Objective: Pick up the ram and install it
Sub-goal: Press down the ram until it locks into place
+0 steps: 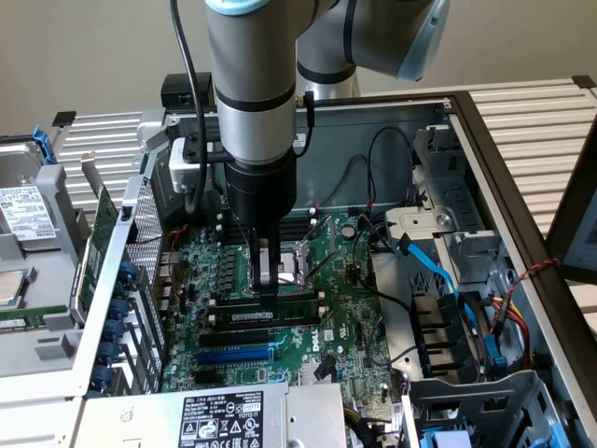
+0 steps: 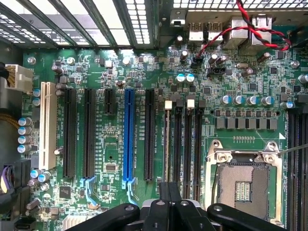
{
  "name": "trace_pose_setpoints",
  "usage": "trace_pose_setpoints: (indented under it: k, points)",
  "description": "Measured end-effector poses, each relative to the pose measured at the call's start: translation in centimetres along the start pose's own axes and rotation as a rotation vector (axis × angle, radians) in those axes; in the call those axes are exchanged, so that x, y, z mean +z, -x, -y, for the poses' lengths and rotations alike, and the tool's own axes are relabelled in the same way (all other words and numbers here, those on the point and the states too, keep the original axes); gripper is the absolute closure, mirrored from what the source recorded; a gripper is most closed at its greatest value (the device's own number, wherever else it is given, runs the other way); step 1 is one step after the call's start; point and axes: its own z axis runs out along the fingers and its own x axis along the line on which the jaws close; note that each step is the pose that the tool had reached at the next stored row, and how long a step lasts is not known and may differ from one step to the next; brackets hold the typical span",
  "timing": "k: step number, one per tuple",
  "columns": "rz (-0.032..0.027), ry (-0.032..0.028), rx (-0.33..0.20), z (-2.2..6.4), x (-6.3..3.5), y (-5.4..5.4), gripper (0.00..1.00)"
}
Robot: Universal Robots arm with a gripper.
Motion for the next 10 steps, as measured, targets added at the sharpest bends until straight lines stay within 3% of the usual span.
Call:
trace_pose_setpoints:
  k: [10]
  points:
    - [-0.0003, 0.0001, -0.002, 0.0, 0.18, 0.0, 0.89]
